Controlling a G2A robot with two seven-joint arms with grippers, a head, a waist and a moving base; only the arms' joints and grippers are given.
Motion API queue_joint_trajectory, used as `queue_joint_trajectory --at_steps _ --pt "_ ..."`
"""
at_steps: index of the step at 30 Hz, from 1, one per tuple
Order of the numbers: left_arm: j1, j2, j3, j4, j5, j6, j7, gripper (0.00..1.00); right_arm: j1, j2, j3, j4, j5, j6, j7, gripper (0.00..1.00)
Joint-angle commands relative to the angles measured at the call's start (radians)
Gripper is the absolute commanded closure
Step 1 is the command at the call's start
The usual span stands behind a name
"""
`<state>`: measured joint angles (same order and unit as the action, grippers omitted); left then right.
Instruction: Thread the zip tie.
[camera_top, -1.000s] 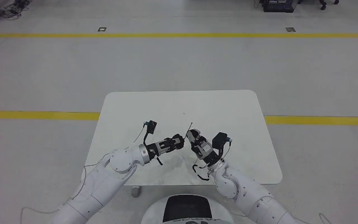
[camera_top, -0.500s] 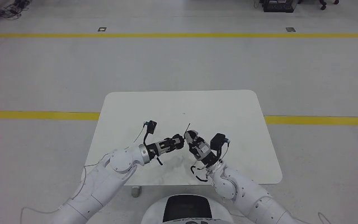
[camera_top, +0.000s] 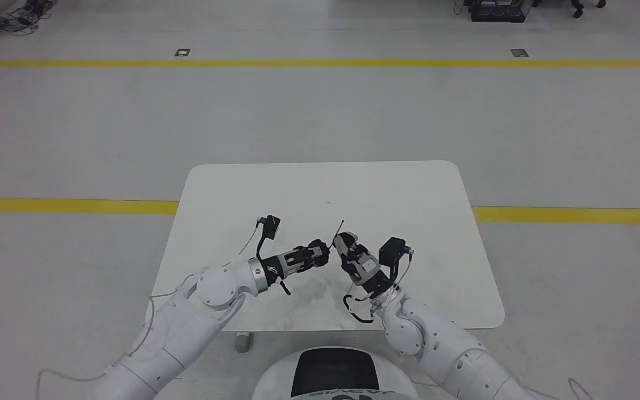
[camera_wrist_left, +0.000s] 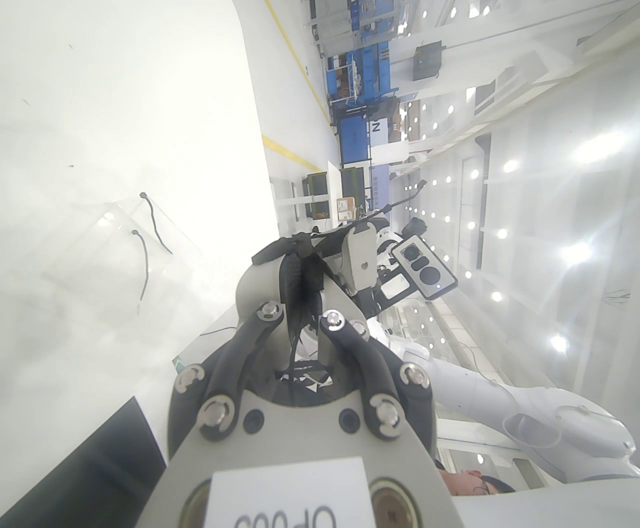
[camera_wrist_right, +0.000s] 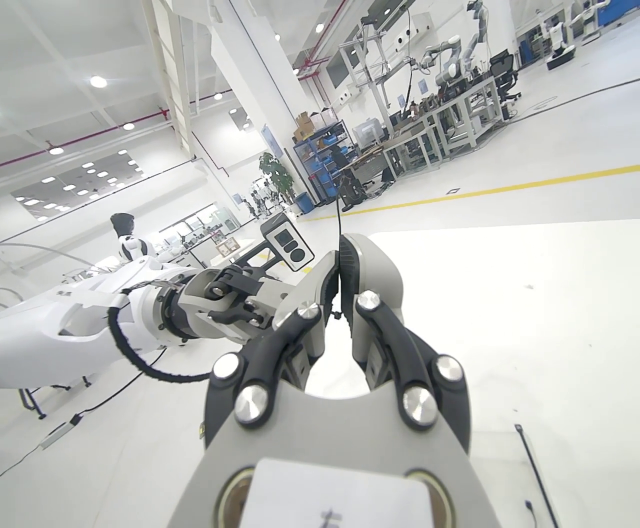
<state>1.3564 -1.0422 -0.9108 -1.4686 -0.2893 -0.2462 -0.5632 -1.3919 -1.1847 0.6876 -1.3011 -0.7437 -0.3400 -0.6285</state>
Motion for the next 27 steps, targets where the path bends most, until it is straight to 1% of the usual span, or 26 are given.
queue_joint_trajectory --at_steps 1,13,23,27 --pt "0.000 0.000 0.000 0.000 0.000 0.000 0.000 1.00 0.002 0.000 -0.004 0.001 0.010 0.000 0.002 1.00" --pt "0.000 0.000 0.000 0.000 0.000 0.000 0.000 1.00 0.035 0.016 -0.069 -0.020 0.057 0.000 -0.019 1.00" --pt "0.000 0.000 0.000 0.000 0.000 0.000 0.000 1.00 0.066 0.026 -0.115 0.011 0.134 0.000 -0.003 1.00" --pt "0.000 0.000 0.000 0.000 0.000 0.000 0.000 1.00 0.076 0.029 -0.130 0.022 0.159 0.000 -0.012 1.00"
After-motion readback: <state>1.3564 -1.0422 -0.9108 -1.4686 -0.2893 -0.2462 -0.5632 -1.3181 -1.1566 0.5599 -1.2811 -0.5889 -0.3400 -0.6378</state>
